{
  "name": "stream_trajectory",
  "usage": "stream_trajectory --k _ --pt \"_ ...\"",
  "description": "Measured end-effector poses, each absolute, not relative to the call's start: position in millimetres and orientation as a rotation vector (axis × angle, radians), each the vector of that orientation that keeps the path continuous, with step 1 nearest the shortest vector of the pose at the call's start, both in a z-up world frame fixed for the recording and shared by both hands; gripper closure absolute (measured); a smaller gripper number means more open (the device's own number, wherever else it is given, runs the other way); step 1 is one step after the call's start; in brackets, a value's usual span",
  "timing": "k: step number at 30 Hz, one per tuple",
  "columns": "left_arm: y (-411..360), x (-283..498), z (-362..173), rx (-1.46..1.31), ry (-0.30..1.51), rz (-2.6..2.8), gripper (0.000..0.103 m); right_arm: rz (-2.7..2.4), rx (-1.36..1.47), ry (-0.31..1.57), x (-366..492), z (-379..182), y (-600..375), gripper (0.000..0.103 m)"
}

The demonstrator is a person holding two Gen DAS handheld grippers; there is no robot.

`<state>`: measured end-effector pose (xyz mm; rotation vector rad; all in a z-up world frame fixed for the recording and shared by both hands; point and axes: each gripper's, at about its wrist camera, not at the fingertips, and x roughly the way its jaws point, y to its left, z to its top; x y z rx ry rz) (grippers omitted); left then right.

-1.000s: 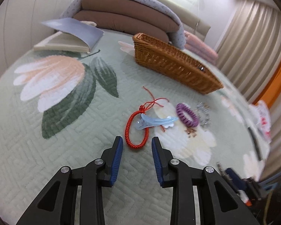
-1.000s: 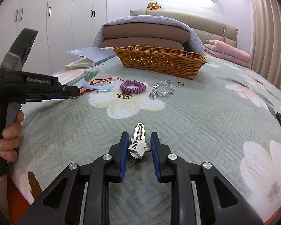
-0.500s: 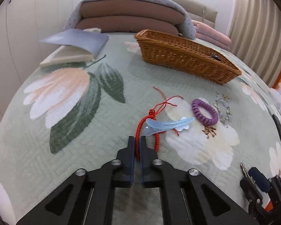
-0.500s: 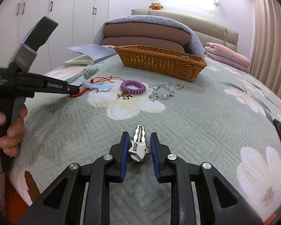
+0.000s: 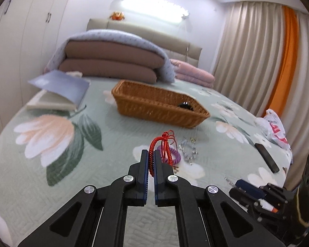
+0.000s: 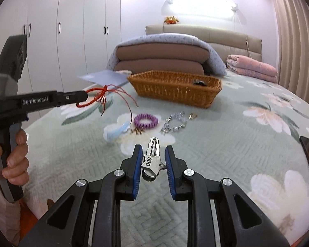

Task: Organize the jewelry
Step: 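Grasp the silver key-shaped keychain with the right tool while the left tool grasps the red cord bracelet, then carry the keychain and red cord bracelet into the basket and open both tools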

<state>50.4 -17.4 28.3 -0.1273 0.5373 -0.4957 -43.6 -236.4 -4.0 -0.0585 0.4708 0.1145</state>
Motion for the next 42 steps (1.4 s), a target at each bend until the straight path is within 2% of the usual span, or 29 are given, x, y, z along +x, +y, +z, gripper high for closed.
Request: stream_trajectory --k 6,11,19,23,27,31,42 --pt "-26 43 42 -0.134 0.499 -0.515 0.099 0.096 -0.049 0.443 -39 17 -246 0.078" --pt "-37 50 73 -0.125 0.447 -0.513 0.099 0.075 -0.041 0.382 -9 61 -264 0.078" --pt "-70 132 114 -0.172 0.44 -0.463 0.099 0.039 0.056 0.343 113 115 -321 0.078" --pt "-94 198 102 -0.212 0.487 -0.441 0.099 0.035 0.113 0.387 176 110 -343 0.078" --pt "-117 250 67 -0.244 0.55 -0.432 0.099 0.026 0.158 0.427 211 81 -359 0.078" --pt "-132 261 40 -0.172 0.579 -0.416 0.099 0.027 0.174 0.466 223 58 -370 0.078" --pt "-140 262 29 -0.142 0.596 -0.435 0.099 0.054 0.119 0.516 229 45 -352 0.078"
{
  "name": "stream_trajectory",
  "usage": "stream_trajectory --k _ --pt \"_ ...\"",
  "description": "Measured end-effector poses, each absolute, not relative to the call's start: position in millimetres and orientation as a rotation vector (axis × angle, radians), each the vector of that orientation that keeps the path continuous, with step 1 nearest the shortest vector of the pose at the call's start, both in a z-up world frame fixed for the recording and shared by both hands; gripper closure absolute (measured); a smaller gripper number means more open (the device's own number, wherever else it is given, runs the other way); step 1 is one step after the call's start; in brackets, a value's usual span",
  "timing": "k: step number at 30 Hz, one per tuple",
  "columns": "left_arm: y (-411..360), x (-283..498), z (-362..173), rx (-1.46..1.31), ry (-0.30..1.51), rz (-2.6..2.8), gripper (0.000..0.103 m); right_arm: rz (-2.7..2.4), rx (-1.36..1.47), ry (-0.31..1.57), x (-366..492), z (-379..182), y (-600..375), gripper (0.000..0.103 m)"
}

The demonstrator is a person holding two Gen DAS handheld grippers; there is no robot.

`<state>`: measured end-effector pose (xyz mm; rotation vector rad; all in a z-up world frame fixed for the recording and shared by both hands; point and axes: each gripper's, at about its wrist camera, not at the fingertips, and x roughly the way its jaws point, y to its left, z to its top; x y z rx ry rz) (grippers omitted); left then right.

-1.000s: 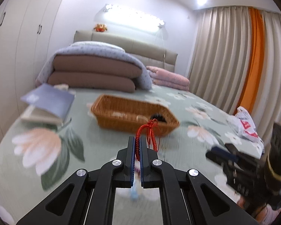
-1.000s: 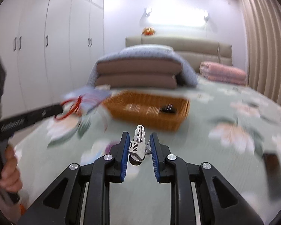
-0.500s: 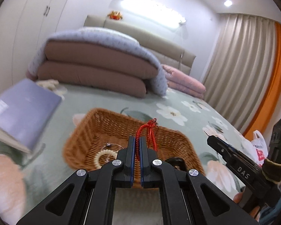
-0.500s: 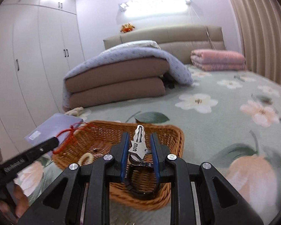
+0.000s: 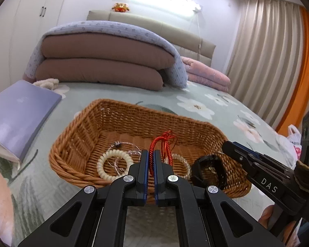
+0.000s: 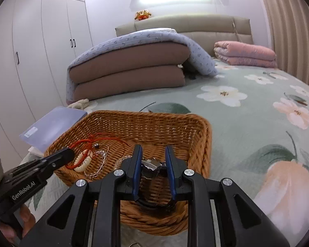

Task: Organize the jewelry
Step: 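Carry the keychain and red cord bracelet into the basket and open both tools, then move both open tools back over the gold charm and blue hair clip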

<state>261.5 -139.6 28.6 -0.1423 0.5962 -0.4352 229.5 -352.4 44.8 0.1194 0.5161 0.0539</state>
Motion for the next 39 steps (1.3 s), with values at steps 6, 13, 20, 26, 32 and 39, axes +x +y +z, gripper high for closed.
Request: stream_trajectory --k 6,13,20,26,32,39 --pt "-143 260 29 -0.132 0.593 -0.443 0.099 0.064 0.132 0.535 235 42 -355 0.078" --pt "-139 263 27 -0.173 0.623 -0.482 0.078 0.071 0.176 0.518 232 45 -363 0.07" --pt "-119 256 35 -0.235 0.561 -0.444 0.05 0.115 0.319 0.519 230 43 -391 0.069" --pt "-100 250 42 -0.303 0.538 -0.419 0.05 0.066 0.265 0.467 215 52 -383 0.069" --pt "-78 216 53 -0.352 0.5 -0.426 0.05 0.015 0.168 0.404 171 60 -357 0.069" --pt "-29 147 41 -0.385 0.558 -0.428 0.05 0.044 0.183 0.481 104 37 -343 0.069"
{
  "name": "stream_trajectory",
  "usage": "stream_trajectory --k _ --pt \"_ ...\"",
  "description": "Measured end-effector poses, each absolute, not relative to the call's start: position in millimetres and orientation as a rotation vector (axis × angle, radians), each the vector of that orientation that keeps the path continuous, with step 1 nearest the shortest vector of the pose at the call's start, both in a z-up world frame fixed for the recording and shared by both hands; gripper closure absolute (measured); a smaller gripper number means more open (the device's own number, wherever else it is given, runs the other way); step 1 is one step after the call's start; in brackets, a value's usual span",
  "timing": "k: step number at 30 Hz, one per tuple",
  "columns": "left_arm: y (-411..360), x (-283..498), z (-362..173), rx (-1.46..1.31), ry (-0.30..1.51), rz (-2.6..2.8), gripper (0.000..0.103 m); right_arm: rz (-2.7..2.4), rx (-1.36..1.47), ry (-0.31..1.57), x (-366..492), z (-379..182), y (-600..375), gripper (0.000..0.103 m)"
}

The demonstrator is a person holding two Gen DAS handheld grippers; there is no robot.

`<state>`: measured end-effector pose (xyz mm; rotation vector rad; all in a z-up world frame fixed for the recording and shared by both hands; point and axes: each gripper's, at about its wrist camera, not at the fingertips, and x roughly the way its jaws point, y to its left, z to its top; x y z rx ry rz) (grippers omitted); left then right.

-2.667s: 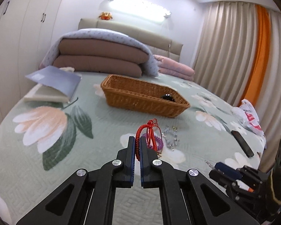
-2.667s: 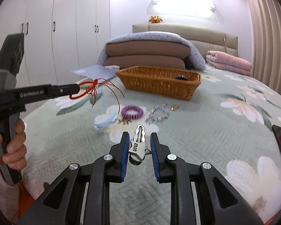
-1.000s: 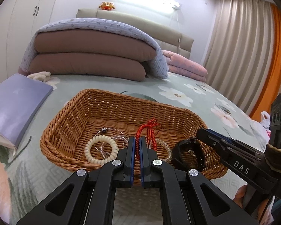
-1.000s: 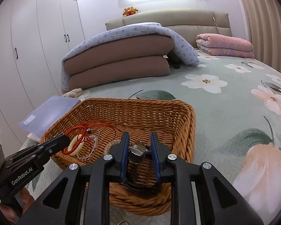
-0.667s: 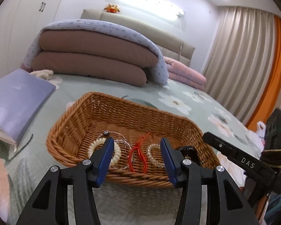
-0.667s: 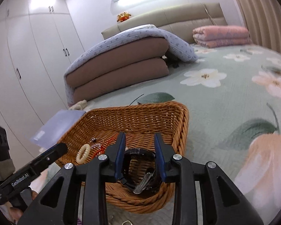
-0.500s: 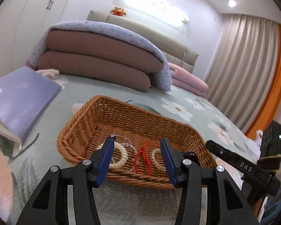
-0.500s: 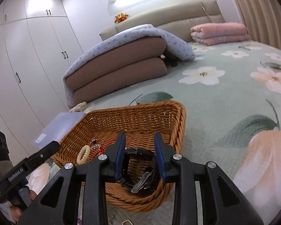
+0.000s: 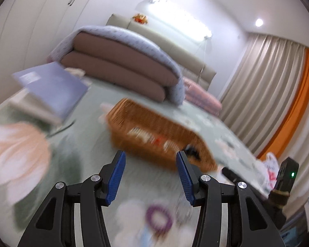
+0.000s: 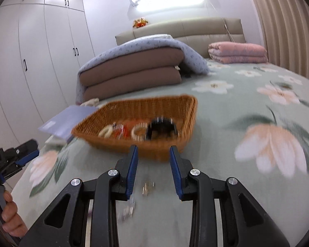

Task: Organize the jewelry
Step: 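Move both open tools back over the gold charm and blue hair clip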

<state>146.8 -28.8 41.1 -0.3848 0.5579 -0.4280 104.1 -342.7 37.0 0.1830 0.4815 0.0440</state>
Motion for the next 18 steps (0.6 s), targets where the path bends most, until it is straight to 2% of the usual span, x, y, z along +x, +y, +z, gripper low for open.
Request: stream_trajectory --k 6,14,18 --pt "5 100 13 -0.384 0.648 -0.38 0.051 0.061 0.211 0.494 61 23 -343 0.069" --pt "-37 67 -2 -0.184 0.645 -0.472 0.051 0.079 0.214 0.553 50 9 -342 0.069" --pt "-43 71 -9 -0.211 0.678 -0.525 0.051 0.069 0.191 0.591 58 5 -338 0.069"
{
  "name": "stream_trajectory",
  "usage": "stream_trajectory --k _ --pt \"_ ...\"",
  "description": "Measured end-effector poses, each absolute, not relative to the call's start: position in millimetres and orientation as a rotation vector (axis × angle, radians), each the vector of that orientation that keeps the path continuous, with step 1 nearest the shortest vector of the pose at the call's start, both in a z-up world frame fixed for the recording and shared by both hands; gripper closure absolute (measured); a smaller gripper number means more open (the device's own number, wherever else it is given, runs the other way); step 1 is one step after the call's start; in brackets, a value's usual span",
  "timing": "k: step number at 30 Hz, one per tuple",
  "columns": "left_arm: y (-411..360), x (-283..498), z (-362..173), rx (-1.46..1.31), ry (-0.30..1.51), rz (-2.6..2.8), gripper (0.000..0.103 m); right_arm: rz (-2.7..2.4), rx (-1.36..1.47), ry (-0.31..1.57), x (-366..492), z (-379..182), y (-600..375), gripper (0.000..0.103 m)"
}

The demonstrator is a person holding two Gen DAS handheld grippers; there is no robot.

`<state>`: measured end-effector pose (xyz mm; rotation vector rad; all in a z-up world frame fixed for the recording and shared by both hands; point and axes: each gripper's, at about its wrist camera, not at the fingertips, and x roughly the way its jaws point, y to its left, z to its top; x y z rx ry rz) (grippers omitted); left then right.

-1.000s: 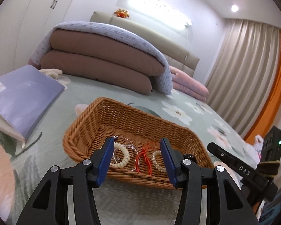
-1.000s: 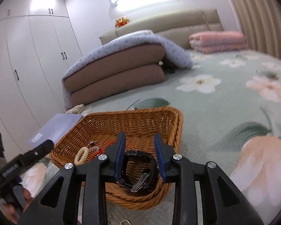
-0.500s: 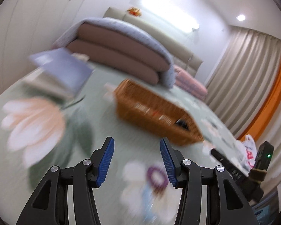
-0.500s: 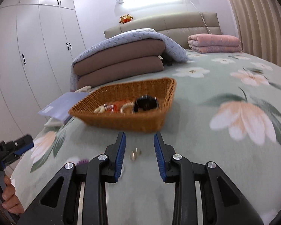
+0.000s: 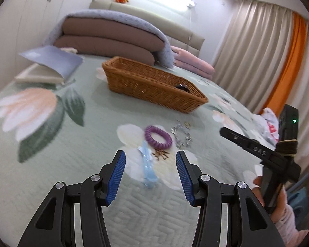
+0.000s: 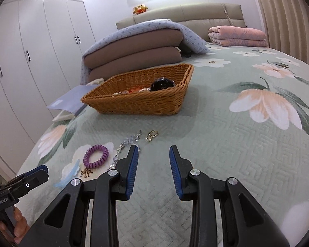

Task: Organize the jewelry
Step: 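Move both open tools back over the gold charm and blue hair clip, then grasp the small gold charm with the right tool while the left tool grasps the blue hair clip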

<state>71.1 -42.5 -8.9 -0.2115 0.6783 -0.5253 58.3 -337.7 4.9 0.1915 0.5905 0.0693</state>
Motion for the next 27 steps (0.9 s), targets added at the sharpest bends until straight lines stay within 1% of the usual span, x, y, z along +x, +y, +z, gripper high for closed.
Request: stream_trajectory --k 6,11,19,23,25,26,27 --pt "-52 68 -12 -0.171 0.695 -0.517 0.051 0.043 0.208 0.696 86 -3 -341 0.069" --pt "-64 72 -21 -0.104 0.744 -0.475 0.051 0.054 0.246 0.802 111 -14 -343 0.069" --pt "-70 74 -27 -0.078 0.771 -0.482 0.051 0.067 0.17 0.811 144 -8 -316 0.069" --pt "-73 76 -28 -0.062 0.776 -0.483 0.051 0.034 0.115 0.864 161 -18 -306 0.079" --pt "-75 76 -28 -0.05 0.777 -0.476 0.051 0.029 0.097 0.861 161 -20 -303 0.082" --pt "-77 77 -29 -0.043 0.778 -0.472 0.051 0.03 0.089 0.86 160 -20 -301 0.09" --pt "-79 77 -29 -0.034 0.778 -0.468 0.051 0.028 0.081 0.863 160 -21 -300 0.09"
